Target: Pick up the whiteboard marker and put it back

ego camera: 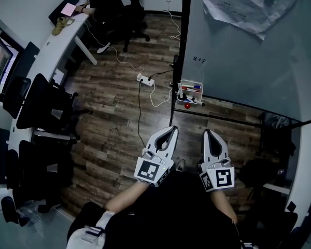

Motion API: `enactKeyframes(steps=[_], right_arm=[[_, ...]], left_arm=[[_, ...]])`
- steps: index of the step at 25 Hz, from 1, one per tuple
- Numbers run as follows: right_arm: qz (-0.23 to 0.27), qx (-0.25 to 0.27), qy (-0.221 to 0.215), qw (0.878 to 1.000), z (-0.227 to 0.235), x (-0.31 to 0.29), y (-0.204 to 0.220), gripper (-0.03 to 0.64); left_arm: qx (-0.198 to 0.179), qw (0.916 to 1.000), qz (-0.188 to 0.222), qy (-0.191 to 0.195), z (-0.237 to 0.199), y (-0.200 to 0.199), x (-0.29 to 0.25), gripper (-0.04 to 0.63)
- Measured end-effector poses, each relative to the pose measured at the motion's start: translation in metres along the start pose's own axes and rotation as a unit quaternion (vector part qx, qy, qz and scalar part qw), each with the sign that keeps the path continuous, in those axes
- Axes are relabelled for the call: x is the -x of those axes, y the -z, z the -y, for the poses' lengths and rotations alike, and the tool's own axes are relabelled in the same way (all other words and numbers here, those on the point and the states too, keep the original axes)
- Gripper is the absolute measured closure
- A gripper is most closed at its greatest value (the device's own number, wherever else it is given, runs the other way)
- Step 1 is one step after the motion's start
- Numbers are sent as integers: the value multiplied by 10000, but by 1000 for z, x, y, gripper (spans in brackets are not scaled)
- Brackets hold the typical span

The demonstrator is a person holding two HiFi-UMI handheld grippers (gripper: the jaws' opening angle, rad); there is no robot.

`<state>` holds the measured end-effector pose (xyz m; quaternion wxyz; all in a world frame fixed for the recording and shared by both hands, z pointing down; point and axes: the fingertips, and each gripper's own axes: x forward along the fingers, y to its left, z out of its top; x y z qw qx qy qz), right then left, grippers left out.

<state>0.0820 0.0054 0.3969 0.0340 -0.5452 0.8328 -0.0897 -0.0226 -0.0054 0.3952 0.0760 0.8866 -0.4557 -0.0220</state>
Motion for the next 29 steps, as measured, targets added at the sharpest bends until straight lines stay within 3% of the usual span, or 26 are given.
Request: enactKeyframes(steps=[5, 10, 29], right_arm=[[0, -73, 75, 9999, -1, -7, 3, 603], [-10, -120, 57, 9999, -5, -12, 6, 603], [-55, -23, 96, 9999, -10, -22, 8, 603]], left_arm=[[-52, 9998, -74, 164, -3, 3, -5, 588], [26, 9999, -138, -20, -13, -1, -3, 588], [-49, 9997, -139, 207, -14, 6, -2, 588]])
